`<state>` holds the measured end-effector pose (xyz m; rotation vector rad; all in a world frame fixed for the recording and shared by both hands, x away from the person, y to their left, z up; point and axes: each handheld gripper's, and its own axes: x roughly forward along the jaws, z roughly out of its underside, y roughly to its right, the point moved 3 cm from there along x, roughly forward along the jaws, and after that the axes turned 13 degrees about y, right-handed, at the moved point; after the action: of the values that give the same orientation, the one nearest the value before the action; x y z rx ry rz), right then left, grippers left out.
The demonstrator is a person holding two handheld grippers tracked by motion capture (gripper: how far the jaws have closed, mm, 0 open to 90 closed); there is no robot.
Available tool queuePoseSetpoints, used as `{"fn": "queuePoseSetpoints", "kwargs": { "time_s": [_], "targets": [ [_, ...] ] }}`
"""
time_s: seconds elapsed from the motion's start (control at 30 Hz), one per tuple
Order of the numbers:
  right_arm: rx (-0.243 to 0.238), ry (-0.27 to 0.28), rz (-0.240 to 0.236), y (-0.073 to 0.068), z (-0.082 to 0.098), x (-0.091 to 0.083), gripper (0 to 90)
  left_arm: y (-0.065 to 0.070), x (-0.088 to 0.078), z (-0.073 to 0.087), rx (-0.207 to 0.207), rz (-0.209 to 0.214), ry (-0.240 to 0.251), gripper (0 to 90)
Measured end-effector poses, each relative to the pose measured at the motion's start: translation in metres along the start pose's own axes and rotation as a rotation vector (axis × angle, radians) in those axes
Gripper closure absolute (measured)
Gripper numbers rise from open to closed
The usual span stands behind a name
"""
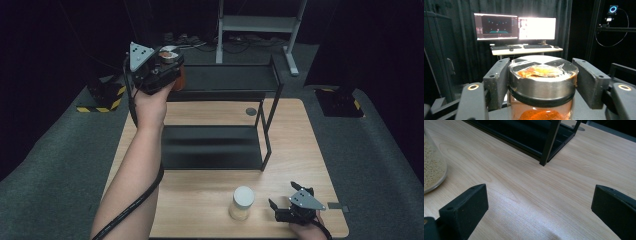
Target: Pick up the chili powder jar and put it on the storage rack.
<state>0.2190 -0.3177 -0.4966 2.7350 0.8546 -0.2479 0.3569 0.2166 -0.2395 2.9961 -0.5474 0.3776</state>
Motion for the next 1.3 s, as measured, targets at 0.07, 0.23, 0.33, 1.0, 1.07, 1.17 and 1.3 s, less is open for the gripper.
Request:
{"fn": "queuePoseSetpoints", "kwargs": {
  "time_s": [0.07, 0.23, 0.33, 1.0, 1.07, 1.17, 1.3],
  "targets": [
    [0.000, 0.000, 0.000, 0.000, 0.000, 0.000, 0.0, 0.002, 0.001, -0.002, -0.021, -0.013, -0.016, 22.1],
    [0.002, 0.001, 0.000, 0.000, 0.000, 0.000, 0.0, 0.008, 0.002, -0.005, -0.027, -0.043, -0.062, 0.3],
    [0.003, 0.003, -0.001, 0.000, 0.000, 0.000, 0.0, 0.008, -0.001, -0.007, -0.005, -0.036, -0.057, 0.3],
    [-0.012, -0.003, -0.003, -0.001, -0.001, 0.001, 0.0, 0.021, -0.036, -0.018, 0.020, -0.037, -0.056, 0.3],
    [-0.010, -0.007, -0.004, -0.001, -0.001, 0.001, 0.0, 0.024, -0.041, -0.019, 0.025, -0.037, -0.059, 0.3],
    [-0.010, -0.006, -0.004, -0.001, -0.001, 0.001, 0.0, 0.027, -0.051, -0.018, 0.027, -0.032, -0.057, 0.3],
    [-0.015, -0.007, -0.004, -0.001, -0.001, 0.001, 0.0, 0.026, -0.065, -0.014, 0.007, -0.014, -0.037, 0.3]
  ]
}}
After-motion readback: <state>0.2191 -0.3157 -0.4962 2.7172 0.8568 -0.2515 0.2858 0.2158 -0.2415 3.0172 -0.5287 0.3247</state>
